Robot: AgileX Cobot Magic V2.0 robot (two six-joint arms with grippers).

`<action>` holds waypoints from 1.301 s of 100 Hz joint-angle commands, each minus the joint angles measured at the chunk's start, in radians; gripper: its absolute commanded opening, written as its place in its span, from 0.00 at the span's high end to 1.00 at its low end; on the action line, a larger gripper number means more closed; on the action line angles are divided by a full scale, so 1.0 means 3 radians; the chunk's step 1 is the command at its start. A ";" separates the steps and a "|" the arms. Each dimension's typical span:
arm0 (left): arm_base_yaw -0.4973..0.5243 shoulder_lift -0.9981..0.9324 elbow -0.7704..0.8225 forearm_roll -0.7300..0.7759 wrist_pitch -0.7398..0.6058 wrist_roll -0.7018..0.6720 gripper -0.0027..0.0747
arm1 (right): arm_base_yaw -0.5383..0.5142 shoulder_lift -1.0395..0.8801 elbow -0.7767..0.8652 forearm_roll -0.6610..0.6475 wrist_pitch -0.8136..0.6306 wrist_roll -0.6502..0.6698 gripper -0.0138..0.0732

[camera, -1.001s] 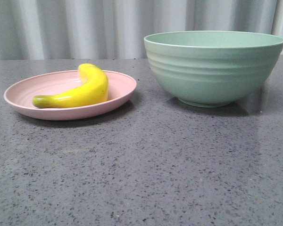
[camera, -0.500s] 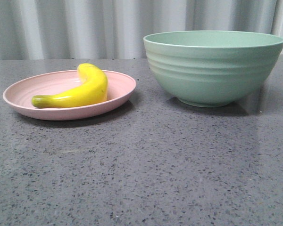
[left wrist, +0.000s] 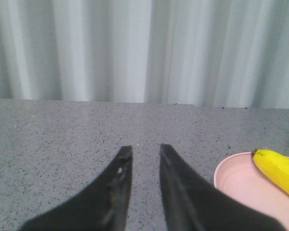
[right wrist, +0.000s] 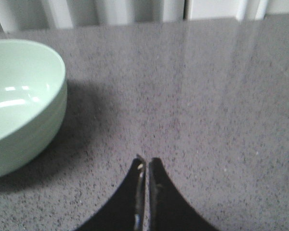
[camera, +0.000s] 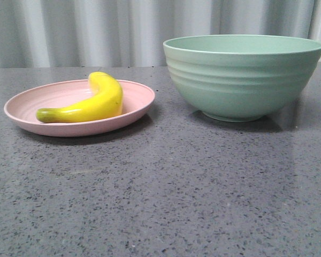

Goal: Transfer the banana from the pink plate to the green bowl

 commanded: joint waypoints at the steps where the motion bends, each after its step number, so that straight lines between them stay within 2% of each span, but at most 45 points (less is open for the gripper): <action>1: 0.0002 0.0091 -0.0127 -0.0068 -0.0459 -0.0003 0.54 | -0.0002 0.0122 -0.0124 -0.0004 -0.0208 -0.0017 0.93; 8: 0.0002 0.0134 -0.0127 -0.0190 -0.0584 -0.0003 0.42 | -0.0002 0.0155 -0.0124 -0.0004 -0.0202 -0.0017 0.93; 12: 0.0002 0.0164 -0.0127 -0.0196 -0.0613 -0.0003 0.40 | -0.0002 0.0155 -0.0124 -0.0004 -0.0202 -0.0017 0.93; 40: -0.0104 0.0671 -0.0585 -0.0196 0.0084 -0.0003 0.44 | -0.0002 0.0155 -0.0124 -0.0004 -0.0208 -0.0017 0.93; 53: -0.0350 0.1025 -0.0898 -0.0196 0.0366 -0.0003 0.44 | -0.0002 0.0155 -0.0124 -0.0004 -0.0222 -0.0017 0.93; 67: -0.0700 0.1443 -0.1186 -0.0203 0.0460 -0.0003 0.43 | -0.0002 0.0155 -0.0124 -0.0004 -0.0228 -0.0017 0.93; 94: -0.1298 0.2352 -0.1816 -0.0486 0.0915 -0.0003 0.43 | -0.0002 0.0155 -0.0124 -0.0004 -0.0228 -0.0017 0.93; 119: -0.1576 0.3096 -0.2378 -0.0551 0.1523 -0.0003 0.43 | -0.0002 0.0155 -0.0124 -0.0004 -0.0228 -0.0017 0.93; 130: -0.1662 0.3350 -0.2578 -0.0594 0.1618 -0.0003 0.43 | -0.0002 0.0155 -0.0124 -0.0004 -0.0228 -0.0017 0.93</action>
